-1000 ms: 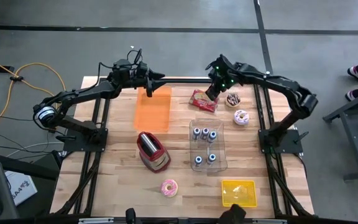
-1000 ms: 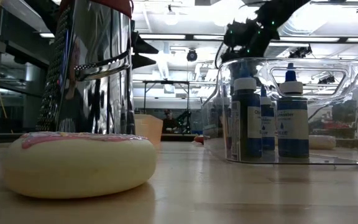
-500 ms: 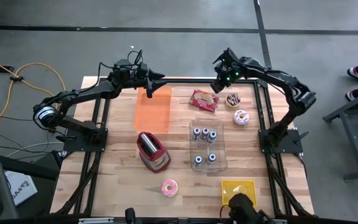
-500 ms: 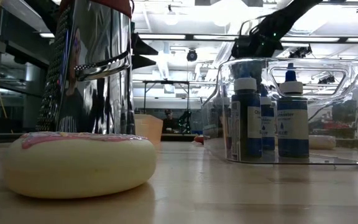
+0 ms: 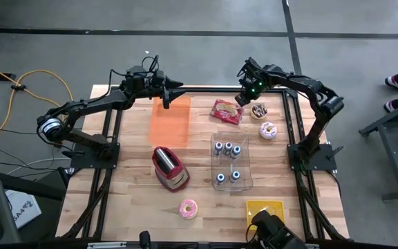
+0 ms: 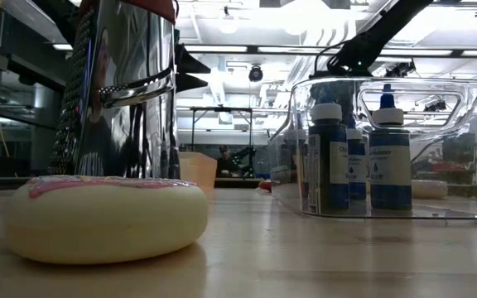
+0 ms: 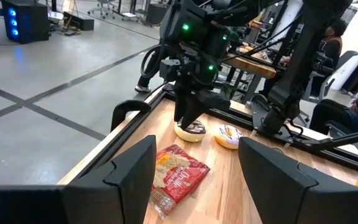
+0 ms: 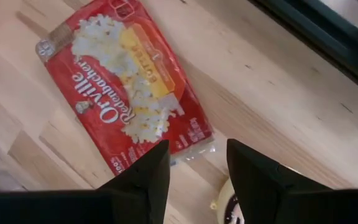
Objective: Pick & Place Food Item
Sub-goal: Put the red popcorn pack into the orange bin
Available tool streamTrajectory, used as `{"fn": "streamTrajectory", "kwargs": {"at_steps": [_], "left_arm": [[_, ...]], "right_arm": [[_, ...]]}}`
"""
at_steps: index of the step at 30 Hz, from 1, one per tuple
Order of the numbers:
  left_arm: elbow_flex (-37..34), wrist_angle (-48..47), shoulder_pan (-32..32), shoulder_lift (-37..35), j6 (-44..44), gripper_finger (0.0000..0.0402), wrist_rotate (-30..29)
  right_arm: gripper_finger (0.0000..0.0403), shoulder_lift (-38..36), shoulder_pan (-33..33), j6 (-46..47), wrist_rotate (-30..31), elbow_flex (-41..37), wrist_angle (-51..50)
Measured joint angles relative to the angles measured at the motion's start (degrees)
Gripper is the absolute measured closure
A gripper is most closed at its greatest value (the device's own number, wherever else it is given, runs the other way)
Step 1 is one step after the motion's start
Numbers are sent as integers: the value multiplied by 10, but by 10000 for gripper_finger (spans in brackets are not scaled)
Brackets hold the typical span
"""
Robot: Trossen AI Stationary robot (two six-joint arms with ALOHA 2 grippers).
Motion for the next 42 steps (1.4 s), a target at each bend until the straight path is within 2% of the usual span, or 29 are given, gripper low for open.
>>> {"fn": "streamTrajectory", "kwargs": {"at_steps": [6, 13, 21, 27, 33, 38, 42], "left_arm": [[0, -2, 0, 0, 1, 179, 0], [0, -2, 0, 0, 1, 179, 0], [0, -2, 0, 0, 1, 179, 0], [0, -2, 0, 0, 1, 179, 0], [0, -2, 0, 0, 1, 179, 0], [0, -2, 0, 0, 1, 179, 0], [0, -4, 0, 0, 1, 179, 2]], "right_arm": [[257, 7, 0, 2, -1, 1, -7], [257, 40, -9, -5, -37, 1, -7], [257, 44, -24, -12, -54, 1, -10], [257, 44, -26, -11, -97, 1, -17], [257, 44, -17, -3, -94, 32, -26], [257, 44, -17, -2, -51, 73, -49], [257, 44, -19, 4, -50, 82, -66]]}}
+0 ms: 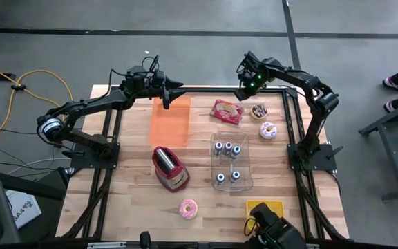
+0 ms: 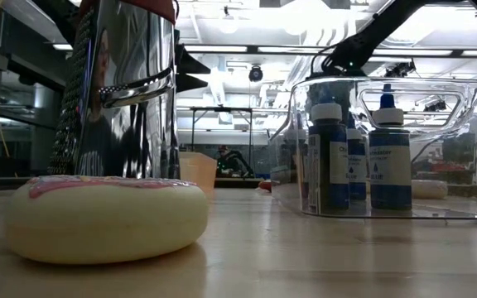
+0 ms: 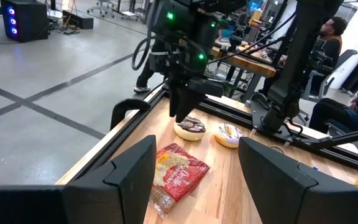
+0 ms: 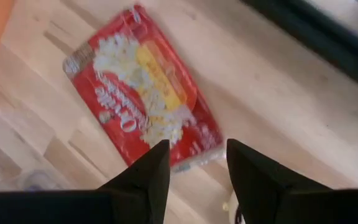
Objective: Pick & Place Food Item
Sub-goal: Put the red popcorn pack into the orange bin
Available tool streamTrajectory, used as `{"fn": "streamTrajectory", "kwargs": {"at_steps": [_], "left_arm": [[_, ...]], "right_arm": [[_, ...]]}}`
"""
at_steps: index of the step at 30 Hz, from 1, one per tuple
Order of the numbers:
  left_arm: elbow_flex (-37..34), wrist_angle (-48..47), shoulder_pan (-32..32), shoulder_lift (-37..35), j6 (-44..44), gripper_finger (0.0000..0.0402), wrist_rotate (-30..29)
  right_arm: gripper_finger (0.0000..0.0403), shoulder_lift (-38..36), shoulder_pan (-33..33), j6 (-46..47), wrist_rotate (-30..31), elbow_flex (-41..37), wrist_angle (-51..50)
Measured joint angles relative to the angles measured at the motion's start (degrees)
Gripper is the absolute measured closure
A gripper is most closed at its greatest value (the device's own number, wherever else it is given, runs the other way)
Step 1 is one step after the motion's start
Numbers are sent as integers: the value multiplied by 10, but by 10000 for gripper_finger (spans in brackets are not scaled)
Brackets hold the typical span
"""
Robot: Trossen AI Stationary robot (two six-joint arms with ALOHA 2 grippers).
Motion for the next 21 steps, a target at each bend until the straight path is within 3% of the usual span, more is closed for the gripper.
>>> {"fn": "streamTrajectory", "kwargs": {"at_steps": [9, 15, 21], "left_arm": [[0, -3, 0, 0, 0, 179, 0], [0, -8, 0, 0, 0, 179, 1], [0, -18, 0, 0, 9, 179, 2]], "right_arm": [[257, 2, 36, 15, 25, 0, -34], [257, 2, 107, 14, 147, 0, -10], [257, 8, 171, 39, 181, 0, -4]]}}
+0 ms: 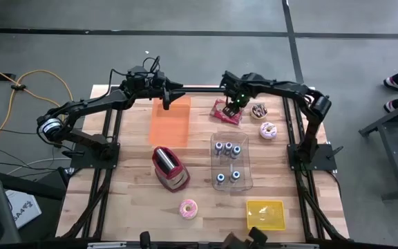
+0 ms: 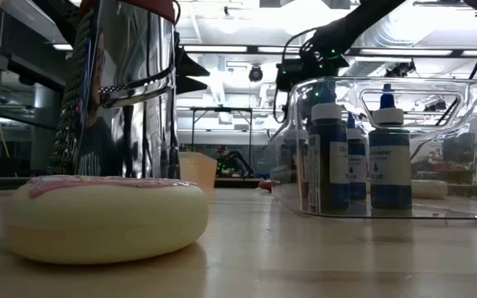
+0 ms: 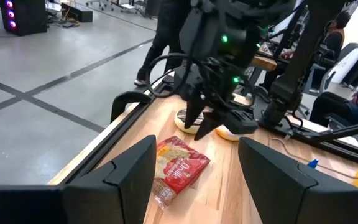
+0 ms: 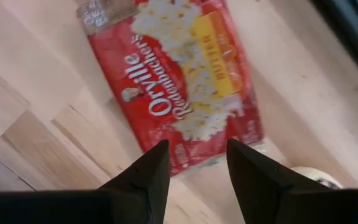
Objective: Pick & Place Food Item
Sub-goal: Put the red popcorn pack into the orange bin
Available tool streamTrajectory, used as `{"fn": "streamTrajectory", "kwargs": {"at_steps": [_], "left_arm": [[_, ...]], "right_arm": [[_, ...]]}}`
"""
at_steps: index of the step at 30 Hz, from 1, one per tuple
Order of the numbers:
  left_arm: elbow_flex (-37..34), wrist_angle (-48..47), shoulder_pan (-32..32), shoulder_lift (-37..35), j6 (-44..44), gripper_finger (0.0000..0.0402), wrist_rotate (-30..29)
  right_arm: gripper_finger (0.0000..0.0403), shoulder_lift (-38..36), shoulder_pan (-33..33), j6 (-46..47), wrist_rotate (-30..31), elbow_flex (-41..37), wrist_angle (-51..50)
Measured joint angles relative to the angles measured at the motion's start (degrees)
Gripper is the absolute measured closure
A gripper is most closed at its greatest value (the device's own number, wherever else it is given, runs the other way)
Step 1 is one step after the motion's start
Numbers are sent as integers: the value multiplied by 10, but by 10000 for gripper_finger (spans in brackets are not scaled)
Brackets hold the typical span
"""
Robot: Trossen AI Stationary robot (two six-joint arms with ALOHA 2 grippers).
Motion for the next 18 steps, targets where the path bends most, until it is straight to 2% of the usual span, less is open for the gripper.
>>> {"fn": "streamTrajectory", "kwargs": {"at_steps": [8, 12, 18], "left_arm": [[0, -7, 0, 0, 3, 179, 0], [0, -7, 0, 0, 3, 179, 0], [0, -7, 0, 0, 3, 179, 0]], "right_arm": [[257, 40, 49, 15, 8, 0, 27], [257, 49, 70, 15, 54, 0, 30], [257, 51, 94, 21, 62, 0, 25]]}}
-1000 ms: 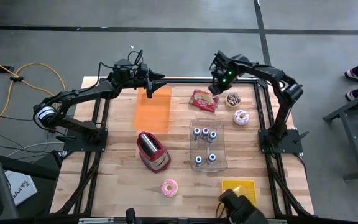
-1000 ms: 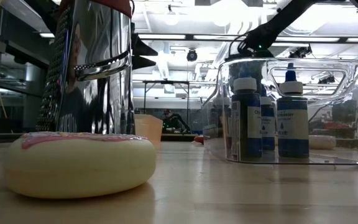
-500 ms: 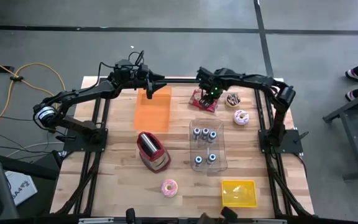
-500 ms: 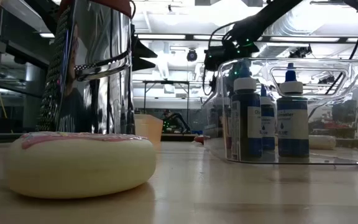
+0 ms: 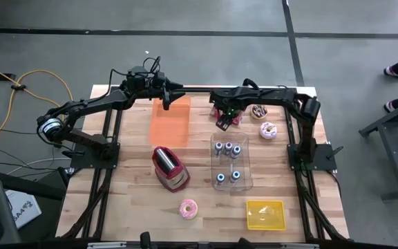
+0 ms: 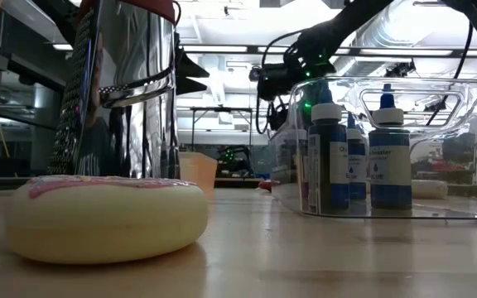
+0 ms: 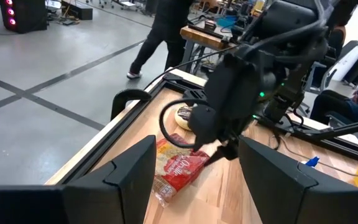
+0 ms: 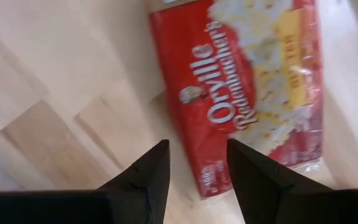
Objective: Pick & Place Food Item
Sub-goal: Put the red popcorn pack into the orange bin
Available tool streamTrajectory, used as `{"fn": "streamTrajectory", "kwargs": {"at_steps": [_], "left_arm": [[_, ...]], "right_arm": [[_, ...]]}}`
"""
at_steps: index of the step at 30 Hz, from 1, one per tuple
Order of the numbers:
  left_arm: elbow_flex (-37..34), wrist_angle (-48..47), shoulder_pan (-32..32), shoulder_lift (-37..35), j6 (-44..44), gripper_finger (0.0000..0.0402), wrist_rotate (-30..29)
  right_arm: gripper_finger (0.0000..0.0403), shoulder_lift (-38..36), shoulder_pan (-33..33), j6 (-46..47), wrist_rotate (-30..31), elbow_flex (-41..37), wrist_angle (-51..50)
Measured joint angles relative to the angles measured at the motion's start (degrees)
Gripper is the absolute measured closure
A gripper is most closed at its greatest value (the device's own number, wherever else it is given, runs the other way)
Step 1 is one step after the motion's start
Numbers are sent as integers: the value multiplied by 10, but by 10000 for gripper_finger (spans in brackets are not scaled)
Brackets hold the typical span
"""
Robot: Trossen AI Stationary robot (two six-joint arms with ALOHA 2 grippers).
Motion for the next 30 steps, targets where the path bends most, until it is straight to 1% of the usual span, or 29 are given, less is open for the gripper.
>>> {"fn": "streamTrajectory", "kwargs": {"at_steps": [6, 12, 15, 19, 24, 27, 30], "left_arm": [[0, 0, 0, 0, 0, 179, 18], [0, 0, 0, 0, 0, 179, 22], [0, 0, 0, 0, 0, 179, 22], [0, 0, 0, 0, 1, 179, 21], [0, 0, 0, 0, 1, 179, 21], [0, 0, 0, 0, 1, 179, 21], [0, 0, 0, 0, 1, 179, 21]], "right_arm": [[257, 7, 18, 1, 3, 0, -9], [257, 47, 24, -4, 19, -1, -18], [257, 60, 22, -13, 39, -1, -18], [257, 63, 21, -30, 61, -1, -17], [258, 62, 21, -37, 68, -1, -15], [270, 62, 20, -37, 73, -1, -14], [295, 62, 20, -40, 75, -1, -13]]}}
